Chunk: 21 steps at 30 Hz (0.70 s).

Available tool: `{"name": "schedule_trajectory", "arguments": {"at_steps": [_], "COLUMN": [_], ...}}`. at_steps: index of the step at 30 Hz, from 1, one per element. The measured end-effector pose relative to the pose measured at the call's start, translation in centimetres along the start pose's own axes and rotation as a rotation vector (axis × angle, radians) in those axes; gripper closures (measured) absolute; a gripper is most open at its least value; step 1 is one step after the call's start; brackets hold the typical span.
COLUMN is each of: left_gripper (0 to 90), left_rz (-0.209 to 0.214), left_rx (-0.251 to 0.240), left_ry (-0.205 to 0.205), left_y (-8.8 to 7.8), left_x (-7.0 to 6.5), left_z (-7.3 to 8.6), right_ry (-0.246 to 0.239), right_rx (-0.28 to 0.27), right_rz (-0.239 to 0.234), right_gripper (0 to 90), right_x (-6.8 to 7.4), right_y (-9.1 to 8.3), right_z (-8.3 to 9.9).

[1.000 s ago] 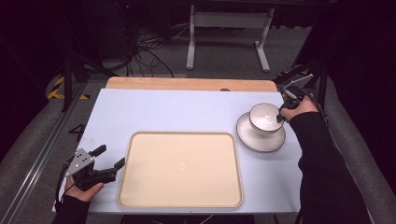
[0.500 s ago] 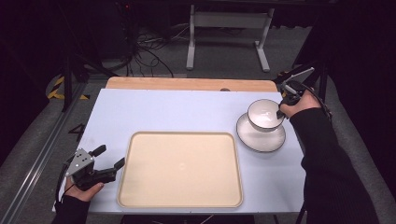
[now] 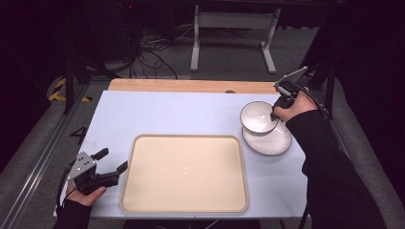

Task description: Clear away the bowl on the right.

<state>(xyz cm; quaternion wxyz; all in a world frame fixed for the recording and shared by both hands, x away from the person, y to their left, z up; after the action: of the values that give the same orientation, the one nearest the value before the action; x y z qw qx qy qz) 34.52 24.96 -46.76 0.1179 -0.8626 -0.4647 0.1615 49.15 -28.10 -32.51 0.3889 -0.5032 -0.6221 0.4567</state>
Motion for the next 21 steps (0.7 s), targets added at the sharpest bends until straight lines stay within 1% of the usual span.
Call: {"name": "schedule_trajectory", "arguments": {"at_steps": [3,6,10,15,18,21], "left_gripper": [12.7,12.7,12.7,12.6,12.7,12.6], "left_rz": [0.001,0.001,0.0,0.001,0.0,0.0], "left_rx": [-0.001,0.002,0.0,-0.001,0.0,0.0], "left_ry": [0.0,0.001,-0.001,0.0,-0.001,0.001], "left_y": [0.0,0.0,0.0,0.0,0.0,0.0], "left_x": [0.0,0.0,0.0,0.0,0.0,0.0], "left_z": [0.0,0.0,0.0,0.0,0.0,0.0], "right_ry": [-0.044,-0.099,-0.153,-0.21,-0.248,-0.289], "right_rx": [-0.007,-0.016,-0.029,-0.047,-0.047,-0.05], "right_rz": [-0.015,-0.031,-0.052,-0.066,-0.076,-0.099], "right_gripper": [83.2,83.1,83.1,83.1,83.0,83.0], "right_x": [1.2,2.7,4.6,6.8,8.1,9.4], "right_y": [-0.2,-0.4,-0.7,-1.2,-1.6,-1.9], "right_z": [-0.1,-0.1,-0.1,0.1,0.4,0.7]}}
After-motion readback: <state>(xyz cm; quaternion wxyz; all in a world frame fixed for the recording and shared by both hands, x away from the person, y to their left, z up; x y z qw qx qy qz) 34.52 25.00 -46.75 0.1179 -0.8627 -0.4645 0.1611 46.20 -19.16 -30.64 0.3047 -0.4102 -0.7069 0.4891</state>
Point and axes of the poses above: each handheld gripper's, and its own axes: y roughly forward along the jaws, z roughly out of its underside, x roughly to its left, the point moved 4 cm from there along y, roughly forward along the jaws, and after that the axes turned 7 degrees about -y, right-handed, at the moved point
